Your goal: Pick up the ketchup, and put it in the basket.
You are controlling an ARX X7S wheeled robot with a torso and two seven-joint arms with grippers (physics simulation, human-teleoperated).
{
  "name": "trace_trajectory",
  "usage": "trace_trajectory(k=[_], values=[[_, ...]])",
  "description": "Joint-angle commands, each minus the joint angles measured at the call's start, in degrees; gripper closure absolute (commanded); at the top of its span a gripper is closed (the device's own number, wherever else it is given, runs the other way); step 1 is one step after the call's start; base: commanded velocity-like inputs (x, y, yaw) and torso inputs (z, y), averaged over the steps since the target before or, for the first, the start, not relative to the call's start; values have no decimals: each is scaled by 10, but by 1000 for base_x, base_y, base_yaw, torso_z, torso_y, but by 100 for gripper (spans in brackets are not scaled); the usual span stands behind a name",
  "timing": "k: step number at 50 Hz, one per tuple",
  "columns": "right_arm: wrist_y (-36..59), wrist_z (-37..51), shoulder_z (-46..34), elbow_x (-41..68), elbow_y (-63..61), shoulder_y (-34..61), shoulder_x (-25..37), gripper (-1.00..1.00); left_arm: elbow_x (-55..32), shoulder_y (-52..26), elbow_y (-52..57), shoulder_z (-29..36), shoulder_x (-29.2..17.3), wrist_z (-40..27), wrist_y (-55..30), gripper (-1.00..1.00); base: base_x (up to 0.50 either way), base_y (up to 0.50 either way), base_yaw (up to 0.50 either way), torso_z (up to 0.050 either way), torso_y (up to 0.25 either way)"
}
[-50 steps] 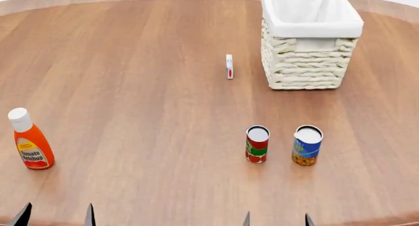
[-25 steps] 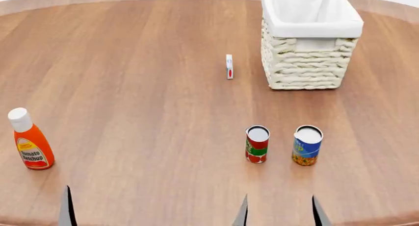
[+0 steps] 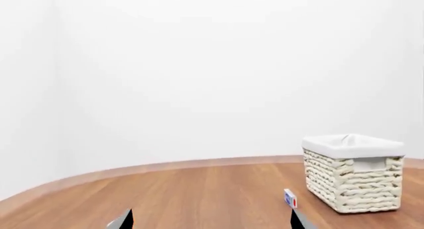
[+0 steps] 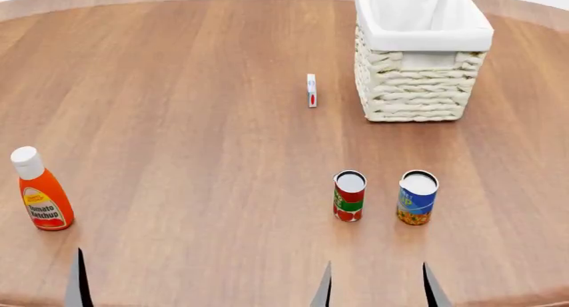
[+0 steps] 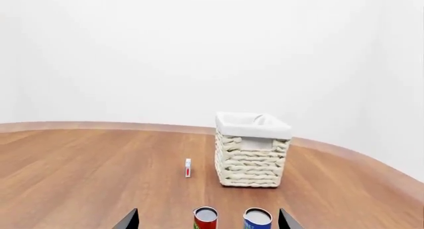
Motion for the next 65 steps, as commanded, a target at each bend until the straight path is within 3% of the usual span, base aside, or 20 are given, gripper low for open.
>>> trace_trajectory(k=[1, 12, 65], values=[[-5, 10, -7, -1, 0, -2, 6, -100, -3, 5, 7, 2, -7, -4, 3, -100, 0, 0, 0, 0, 0], [-21, 13, -7, 10, 13, -3, 12, -100, -1, 7, 7, 6, -11, -10, 7, -100, 28, 0, 0, 0, 0], [-13, 30, -16, 44, 18, 4, 30, -100, 3, 4, -13, 26, -27, -27, 24, -100, 500, 0, 0, 0, 0]])
